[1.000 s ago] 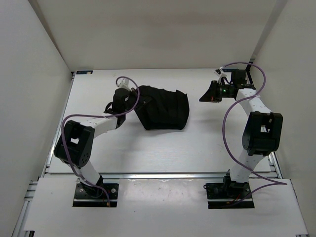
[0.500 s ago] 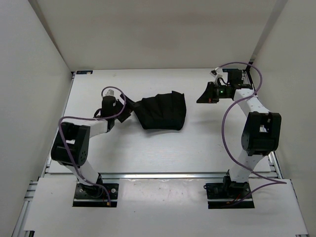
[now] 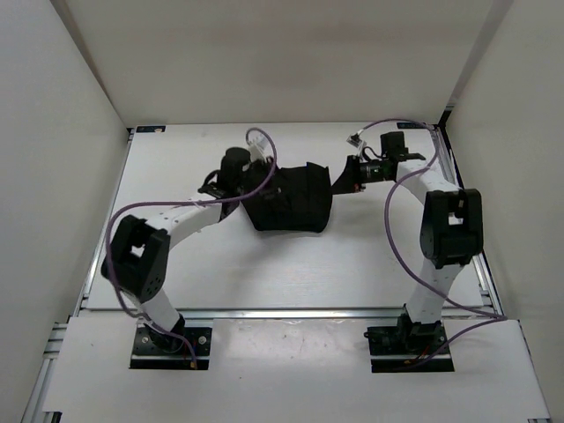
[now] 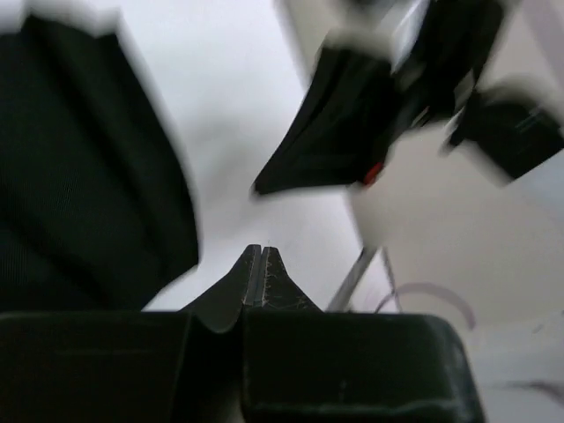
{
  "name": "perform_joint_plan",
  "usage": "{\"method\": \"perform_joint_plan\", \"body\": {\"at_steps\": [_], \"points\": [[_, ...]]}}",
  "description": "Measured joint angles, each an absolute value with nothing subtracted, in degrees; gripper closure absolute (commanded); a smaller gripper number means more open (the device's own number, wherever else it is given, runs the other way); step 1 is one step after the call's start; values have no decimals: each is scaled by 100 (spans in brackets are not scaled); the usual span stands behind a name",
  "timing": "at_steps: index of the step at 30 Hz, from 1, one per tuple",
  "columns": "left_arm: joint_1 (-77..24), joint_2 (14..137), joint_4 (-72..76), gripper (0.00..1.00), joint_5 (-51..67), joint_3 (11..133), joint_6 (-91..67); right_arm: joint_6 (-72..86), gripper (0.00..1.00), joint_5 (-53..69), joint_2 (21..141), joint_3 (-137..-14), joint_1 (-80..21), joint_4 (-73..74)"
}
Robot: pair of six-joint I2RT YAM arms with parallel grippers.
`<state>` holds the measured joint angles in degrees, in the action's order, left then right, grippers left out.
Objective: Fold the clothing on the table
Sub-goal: Fold the skirt
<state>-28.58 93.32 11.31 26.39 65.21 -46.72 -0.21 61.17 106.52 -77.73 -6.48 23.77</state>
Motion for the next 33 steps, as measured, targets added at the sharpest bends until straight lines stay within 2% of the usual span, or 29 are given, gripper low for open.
{"method": "perform_joint_plan", "body": {"at_steps": [6,10,15,23,33], "points": [[-2908,10294,558,100,3208,5712,-4462,-248,100,6565,11618,-8197,-1046,2582],[-2818,10444,320,100,3378,5553,-4283,-353,100,6606,11723,-8197,-1282,2722],[-2633,10438,609,100,3433,5339,-4254,-388,100,6528,12005,-8429,-1481,2792],[-2370,10873,1210,100,3559,4984,-4525,-121,100,6370,13220,-8860,-1570,2932],[-2082,10759,1457,100,3776,4816,-4842,600,100,6672,12936,-8600,-1551,2379]]}}
